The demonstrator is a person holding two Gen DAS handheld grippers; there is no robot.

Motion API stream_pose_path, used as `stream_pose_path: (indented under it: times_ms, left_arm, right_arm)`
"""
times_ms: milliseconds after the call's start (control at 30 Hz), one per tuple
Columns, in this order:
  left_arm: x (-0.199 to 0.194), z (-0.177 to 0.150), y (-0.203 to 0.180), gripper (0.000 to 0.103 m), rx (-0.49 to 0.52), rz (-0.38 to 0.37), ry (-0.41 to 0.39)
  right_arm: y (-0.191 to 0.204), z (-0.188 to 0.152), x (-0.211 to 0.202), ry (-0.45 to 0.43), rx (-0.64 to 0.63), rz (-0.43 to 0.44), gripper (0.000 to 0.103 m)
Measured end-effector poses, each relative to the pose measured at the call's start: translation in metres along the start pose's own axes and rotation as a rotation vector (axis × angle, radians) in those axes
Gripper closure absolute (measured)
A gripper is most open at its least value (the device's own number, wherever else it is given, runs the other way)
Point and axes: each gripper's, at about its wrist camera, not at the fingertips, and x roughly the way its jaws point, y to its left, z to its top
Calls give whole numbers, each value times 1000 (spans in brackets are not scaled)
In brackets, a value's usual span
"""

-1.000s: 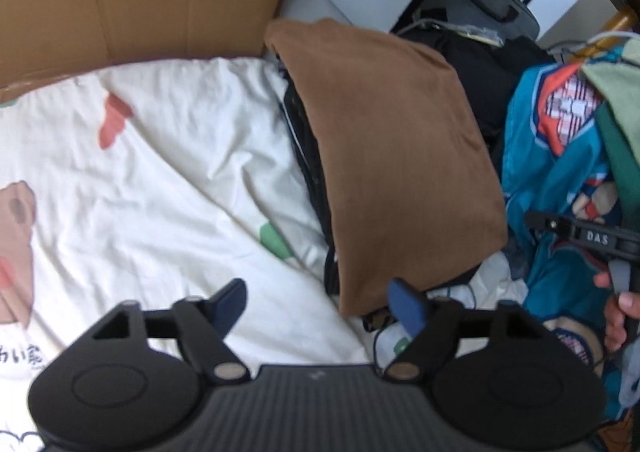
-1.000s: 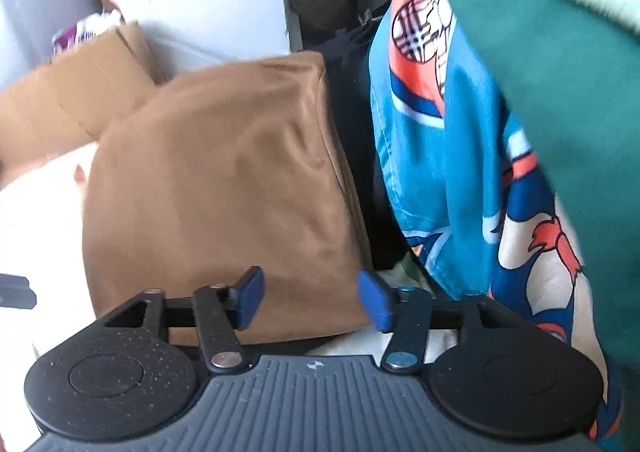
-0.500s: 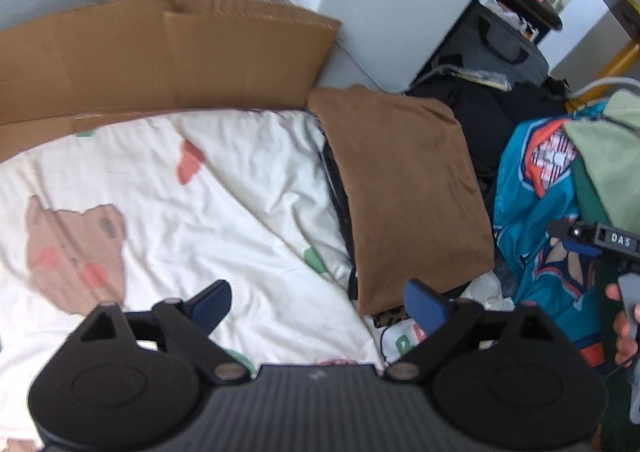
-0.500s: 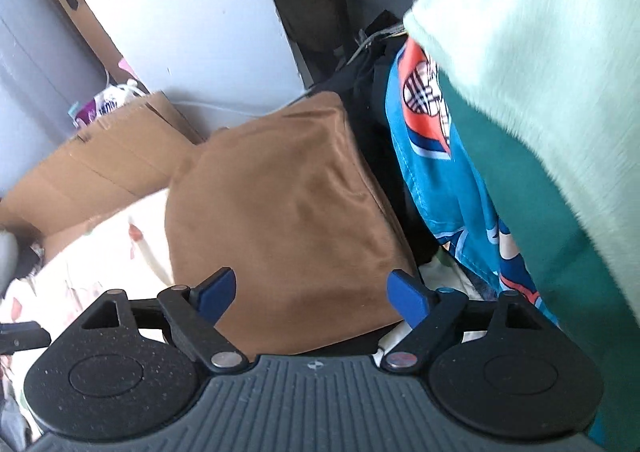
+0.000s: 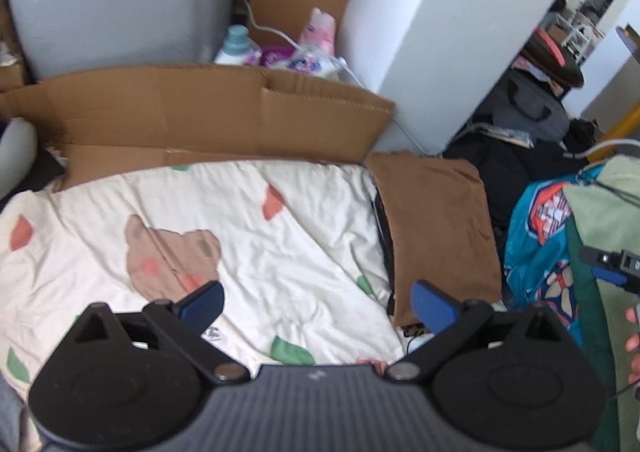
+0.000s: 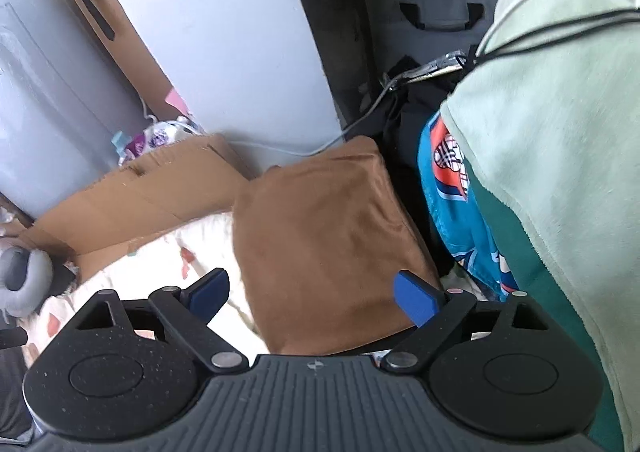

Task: Fold clothes

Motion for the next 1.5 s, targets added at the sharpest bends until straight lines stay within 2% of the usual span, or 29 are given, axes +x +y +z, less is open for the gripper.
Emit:
stream_pose_path:
  times_ms: [133,267,467,800,1033,1300,1500]
  left_arm:
    - [-30,7,9,1,0,36,-6]
    - [-60,12,22,1,0,83,-9]
    - [-101,10,45,0,-5,135,-13]
    - [-171,0,72,0,-64,213,-46]
    - [-211,5,89,0,-104,253,-82]
    - [-232,-21,103,0,-112,287,-61]
    - [-242,-50,97,0,-153,301,-115]
  right_arm:
    - [14,8,-18,-5,-4,21,9]
    - [30,17,-36,-16,-8,41,3]
    - [52,30,-62,-32,-15,71,2]
    - [106,26,-90,-11,-91,124,2]
    - [144,23,-109,4,-146,161,2]
    - [175,7,-113,34,-196,174,2]
    - [189,-11,-112,74,-248,170,2]
